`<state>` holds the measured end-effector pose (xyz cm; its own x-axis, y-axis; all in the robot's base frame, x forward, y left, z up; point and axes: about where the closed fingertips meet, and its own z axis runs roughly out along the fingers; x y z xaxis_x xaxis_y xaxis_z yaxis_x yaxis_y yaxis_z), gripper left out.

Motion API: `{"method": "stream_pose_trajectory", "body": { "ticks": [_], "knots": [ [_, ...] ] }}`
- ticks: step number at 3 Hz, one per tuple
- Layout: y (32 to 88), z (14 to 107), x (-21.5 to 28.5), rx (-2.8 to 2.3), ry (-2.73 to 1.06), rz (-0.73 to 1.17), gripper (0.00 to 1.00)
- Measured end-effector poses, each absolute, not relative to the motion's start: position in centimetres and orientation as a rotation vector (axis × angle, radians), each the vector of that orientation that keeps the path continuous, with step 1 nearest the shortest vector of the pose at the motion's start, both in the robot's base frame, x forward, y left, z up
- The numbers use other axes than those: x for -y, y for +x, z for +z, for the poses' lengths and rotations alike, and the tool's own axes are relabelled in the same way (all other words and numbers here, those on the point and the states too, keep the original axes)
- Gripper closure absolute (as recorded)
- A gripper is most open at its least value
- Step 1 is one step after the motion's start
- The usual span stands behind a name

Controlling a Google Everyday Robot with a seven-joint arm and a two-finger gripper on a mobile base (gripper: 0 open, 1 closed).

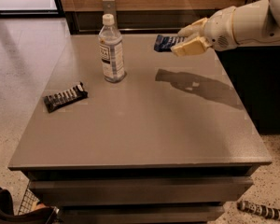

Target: Move rxbar blueberry near rxbar chocolate

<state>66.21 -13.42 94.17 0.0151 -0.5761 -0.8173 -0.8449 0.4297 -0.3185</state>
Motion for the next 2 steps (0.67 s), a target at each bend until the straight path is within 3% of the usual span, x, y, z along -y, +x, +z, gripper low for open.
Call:
{"method": "stream_pose_trajectory", "body": {
  "ticks": [2],
  "knots": [
    [61.3,95.0,9.1,-1.586,-1.361,0.389,1.0]
  ]
}}
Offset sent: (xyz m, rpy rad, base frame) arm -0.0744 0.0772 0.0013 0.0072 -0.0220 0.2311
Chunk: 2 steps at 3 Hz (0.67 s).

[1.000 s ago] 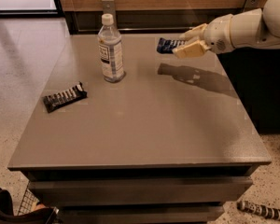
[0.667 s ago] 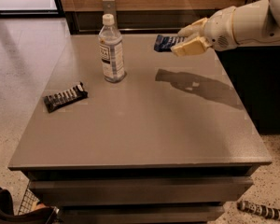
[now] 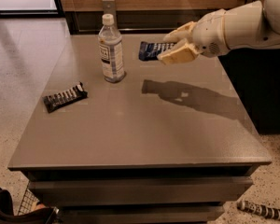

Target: Move rxbar blueberry near rxbar chocolate

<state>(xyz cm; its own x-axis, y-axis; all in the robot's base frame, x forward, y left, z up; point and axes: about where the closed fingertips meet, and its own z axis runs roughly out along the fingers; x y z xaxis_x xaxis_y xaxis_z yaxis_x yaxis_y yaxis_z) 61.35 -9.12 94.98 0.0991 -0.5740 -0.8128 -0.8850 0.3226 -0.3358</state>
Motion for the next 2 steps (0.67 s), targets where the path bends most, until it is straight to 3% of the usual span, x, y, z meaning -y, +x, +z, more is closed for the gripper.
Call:
{"method": "stream_pose_trajectory", "body": {
  "ticks": [2],
  "knots": [
    [59.0,92.2,-0.6,-1.487,-1.562,0.615,1.0]
  ]
}}
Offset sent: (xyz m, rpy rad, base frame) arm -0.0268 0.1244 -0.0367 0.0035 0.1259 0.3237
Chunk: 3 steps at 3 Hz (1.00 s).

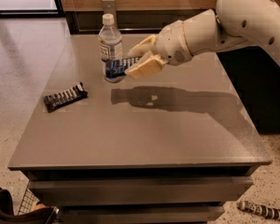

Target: Move rxbar blueberry near rxbar chocolate

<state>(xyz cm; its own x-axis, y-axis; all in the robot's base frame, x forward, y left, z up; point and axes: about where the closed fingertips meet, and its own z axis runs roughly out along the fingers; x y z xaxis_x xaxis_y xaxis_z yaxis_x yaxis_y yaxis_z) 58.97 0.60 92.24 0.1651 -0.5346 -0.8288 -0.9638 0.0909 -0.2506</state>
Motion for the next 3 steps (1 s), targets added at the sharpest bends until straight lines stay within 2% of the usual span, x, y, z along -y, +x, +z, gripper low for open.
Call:
{"method": "stream_pose_trajectory", "body": {
  "ticks": [2,3],
  "knots": [
    [55.8,92.2,-5.2,-1.377,-1.703,0.758,1.0],
    [55.6,92.1,-5.5,-1.373,-1.712,0.765,0.75]
  ]
}}
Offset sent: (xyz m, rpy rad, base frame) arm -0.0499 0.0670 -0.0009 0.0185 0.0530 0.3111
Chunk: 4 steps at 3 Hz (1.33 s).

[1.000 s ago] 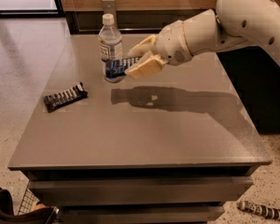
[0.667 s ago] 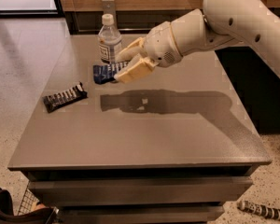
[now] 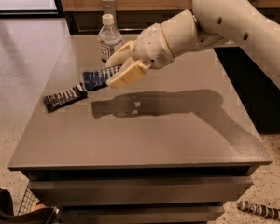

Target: Move rxbar blueberry near rxbar chocolate

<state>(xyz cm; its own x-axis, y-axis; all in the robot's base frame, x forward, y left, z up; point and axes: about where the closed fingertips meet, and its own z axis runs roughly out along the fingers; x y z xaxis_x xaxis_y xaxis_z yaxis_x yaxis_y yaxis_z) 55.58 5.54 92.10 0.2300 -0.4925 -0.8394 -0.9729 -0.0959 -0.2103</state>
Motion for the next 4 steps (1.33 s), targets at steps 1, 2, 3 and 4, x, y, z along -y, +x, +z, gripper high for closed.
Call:
{"method": "stream_pose_trajectory", "body": {
  "ticks": [1,2,3,4],
  "knots": [
    [55.47,92.08,-5.79,-1.369,-1.716,0.768,0.46],
    [55.36,92.06,-6.06,-1.366,-1.72,0.772,0.13],
    [55.28,92.05,-6.25,-1.363,-1.723,0.774,0.0],
    [55.28,92.05,-6.25,-1.363,-1.723,0.774,0.0]
  ]
}}
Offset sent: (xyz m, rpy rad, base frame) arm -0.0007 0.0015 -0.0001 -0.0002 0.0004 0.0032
